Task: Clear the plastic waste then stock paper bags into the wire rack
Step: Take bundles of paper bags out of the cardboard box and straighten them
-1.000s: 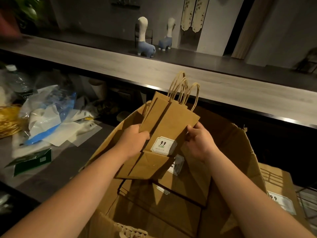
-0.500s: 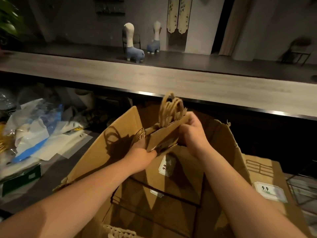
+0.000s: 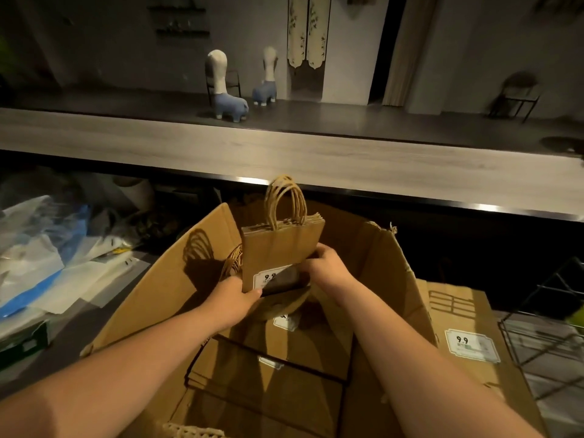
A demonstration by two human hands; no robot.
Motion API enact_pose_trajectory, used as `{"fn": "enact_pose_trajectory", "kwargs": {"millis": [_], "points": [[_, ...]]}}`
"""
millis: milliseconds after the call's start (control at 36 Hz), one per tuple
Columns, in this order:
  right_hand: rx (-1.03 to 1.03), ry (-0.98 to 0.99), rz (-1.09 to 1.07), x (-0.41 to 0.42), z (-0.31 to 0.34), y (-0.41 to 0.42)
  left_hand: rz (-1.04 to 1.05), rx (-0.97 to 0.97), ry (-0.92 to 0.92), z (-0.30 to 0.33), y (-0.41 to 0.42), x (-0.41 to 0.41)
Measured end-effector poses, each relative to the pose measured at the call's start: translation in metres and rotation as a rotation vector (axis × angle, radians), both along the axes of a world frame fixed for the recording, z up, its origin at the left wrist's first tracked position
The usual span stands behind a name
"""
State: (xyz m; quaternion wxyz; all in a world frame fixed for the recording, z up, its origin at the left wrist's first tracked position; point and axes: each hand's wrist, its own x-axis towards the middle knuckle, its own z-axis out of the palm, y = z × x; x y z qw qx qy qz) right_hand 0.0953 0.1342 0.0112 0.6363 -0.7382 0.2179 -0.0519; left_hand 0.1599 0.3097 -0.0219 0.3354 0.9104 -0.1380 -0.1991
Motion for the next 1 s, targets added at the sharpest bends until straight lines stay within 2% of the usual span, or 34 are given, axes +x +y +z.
{"fn": "enact_pose_trajectory", "kwargs": {"millis": [111,222,333,444,556,639,750,861,917,1000], "points": [[-0.007,0.098,-0.020,0.003,-0.012,0.005,-0.050,0.019,0.037,-0.007,0.003,0.001],[-0.015,0.080,-0.034,0.000,-0.009,0.007,-0.048,-0.004,0.032,-0.001,0.004,-0.002],[0.005,0.046,-0.067,-0.002,0.002,0.008,-0.028,-0.112,0.006,0.019,0.004,-0.008],[0.009,-0.063,-0.117,-0.011,0.034,0.003,-0.036,-0.377,0.050,0.058,0.006,-0.025],[0.145,-0.201,-0.091,-0.049,0.078,-0.006,0.016,-0.727,0.216,0.103,-0.003,-0.057],[0.203,-0.296,-0.121,-0.082,0.100,-0.021,0.009,-0.896,0.292,0.128,-0.024,-0.088],[0.240,-0.340,-0.140,-0.125,0.115,-0.047,-0.010,-0.940,0.337,0.144,-0.057,-0.127],[0.251,-0.328,-0.219,-0.168,0.111,-0.080,-0.049,-0.880,0.396,0.146,-0.091,-0.164],[0.265,-0.308,-0.252,-0.188,0.104,-0.095,-0.063,-0.867,0.487,0.145,-0.105,-0.182],[0.290,-0.259,-0.320,-0.222,0.090,-0.119,-0.053,-0.836,0.717,0.146,-0.126,-0.215]]}}
